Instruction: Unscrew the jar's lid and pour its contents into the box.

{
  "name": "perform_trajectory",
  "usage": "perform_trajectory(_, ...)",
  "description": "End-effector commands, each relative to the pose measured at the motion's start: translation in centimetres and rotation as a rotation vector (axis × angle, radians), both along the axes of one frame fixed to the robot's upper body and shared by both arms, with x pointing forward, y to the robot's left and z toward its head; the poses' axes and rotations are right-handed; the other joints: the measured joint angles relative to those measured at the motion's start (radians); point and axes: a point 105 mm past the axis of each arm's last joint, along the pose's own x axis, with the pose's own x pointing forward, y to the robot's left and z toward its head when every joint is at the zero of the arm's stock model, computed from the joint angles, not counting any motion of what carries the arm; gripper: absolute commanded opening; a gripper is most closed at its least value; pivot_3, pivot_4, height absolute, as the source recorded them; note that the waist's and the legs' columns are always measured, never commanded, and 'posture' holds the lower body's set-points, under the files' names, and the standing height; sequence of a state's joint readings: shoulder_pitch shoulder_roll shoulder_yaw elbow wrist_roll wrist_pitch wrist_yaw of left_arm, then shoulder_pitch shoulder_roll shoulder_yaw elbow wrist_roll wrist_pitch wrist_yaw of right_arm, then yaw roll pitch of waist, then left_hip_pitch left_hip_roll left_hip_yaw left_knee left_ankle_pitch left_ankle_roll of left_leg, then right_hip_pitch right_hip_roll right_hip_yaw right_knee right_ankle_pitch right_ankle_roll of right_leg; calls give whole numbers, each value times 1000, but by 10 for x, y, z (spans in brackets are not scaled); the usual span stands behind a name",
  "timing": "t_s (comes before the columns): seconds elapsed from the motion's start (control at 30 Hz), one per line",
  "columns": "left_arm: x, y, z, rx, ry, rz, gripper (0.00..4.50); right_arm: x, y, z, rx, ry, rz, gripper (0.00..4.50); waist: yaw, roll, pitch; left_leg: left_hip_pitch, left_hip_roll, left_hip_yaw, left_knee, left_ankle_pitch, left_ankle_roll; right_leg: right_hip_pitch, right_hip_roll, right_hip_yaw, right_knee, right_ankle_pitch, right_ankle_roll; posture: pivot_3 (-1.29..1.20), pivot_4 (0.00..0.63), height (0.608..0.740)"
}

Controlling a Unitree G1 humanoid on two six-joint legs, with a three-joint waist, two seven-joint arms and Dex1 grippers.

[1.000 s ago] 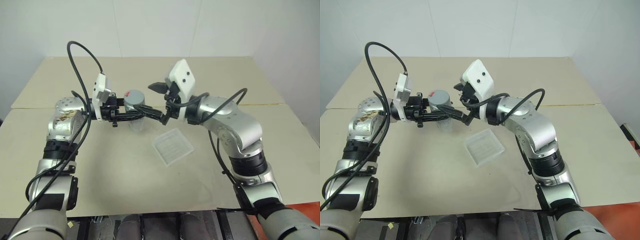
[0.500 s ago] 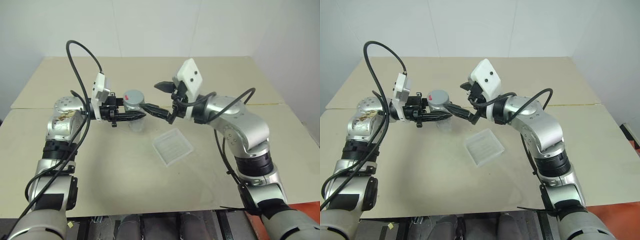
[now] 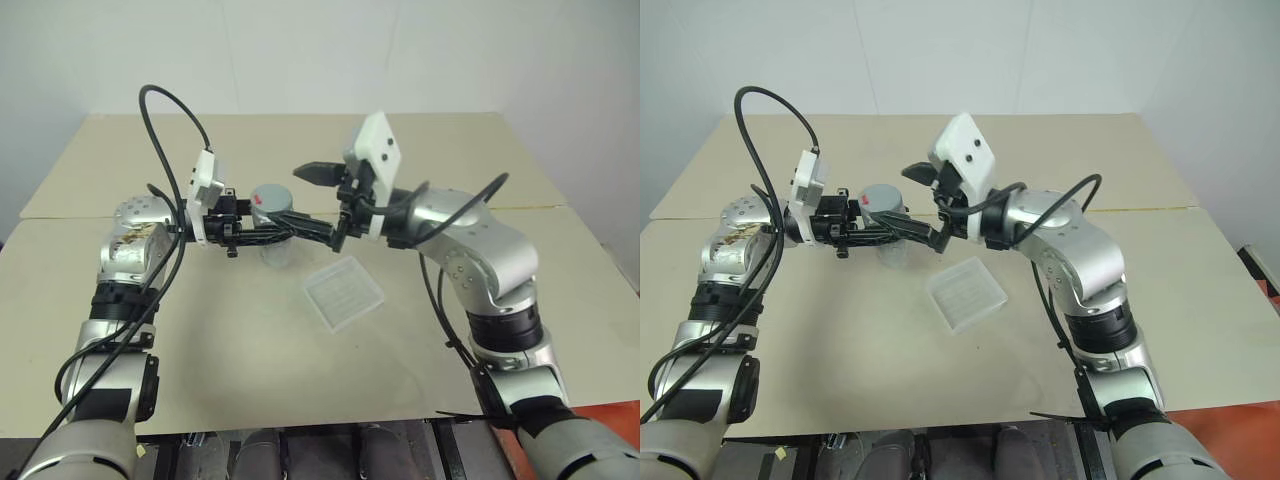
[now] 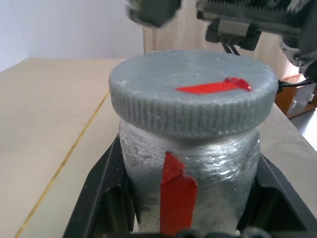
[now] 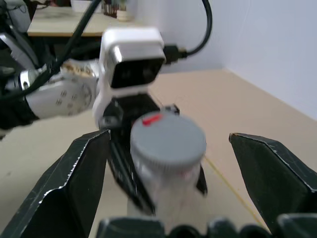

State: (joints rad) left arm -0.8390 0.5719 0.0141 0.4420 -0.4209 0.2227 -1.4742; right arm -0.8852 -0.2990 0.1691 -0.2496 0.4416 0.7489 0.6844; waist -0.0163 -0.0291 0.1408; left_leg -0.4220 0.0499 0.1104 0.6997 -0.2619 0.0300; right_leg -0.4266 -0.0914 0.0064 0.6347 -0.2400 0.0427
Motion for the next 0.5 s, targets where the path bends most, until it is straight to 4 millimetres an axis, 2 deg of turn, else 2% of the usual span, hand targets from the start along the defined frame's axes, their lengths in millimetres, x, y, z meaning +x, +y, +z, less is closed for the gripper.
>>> perform_trajectory(0.03,-4,-3,11,-7,-45,-23,2022,0,6,11,18,-48,-2,4463,0,0,0,0,0,0,0,0,0,0,0,0,0,0,0,0,150,740)
perform_trajectory(0.5,-7,-1,10,-1,-45,-24,2022,8,21,11,35,1,7,4463,1,0,0,0,0,0,0,0,0,0,0,0,-1,0,0,0,150,740)
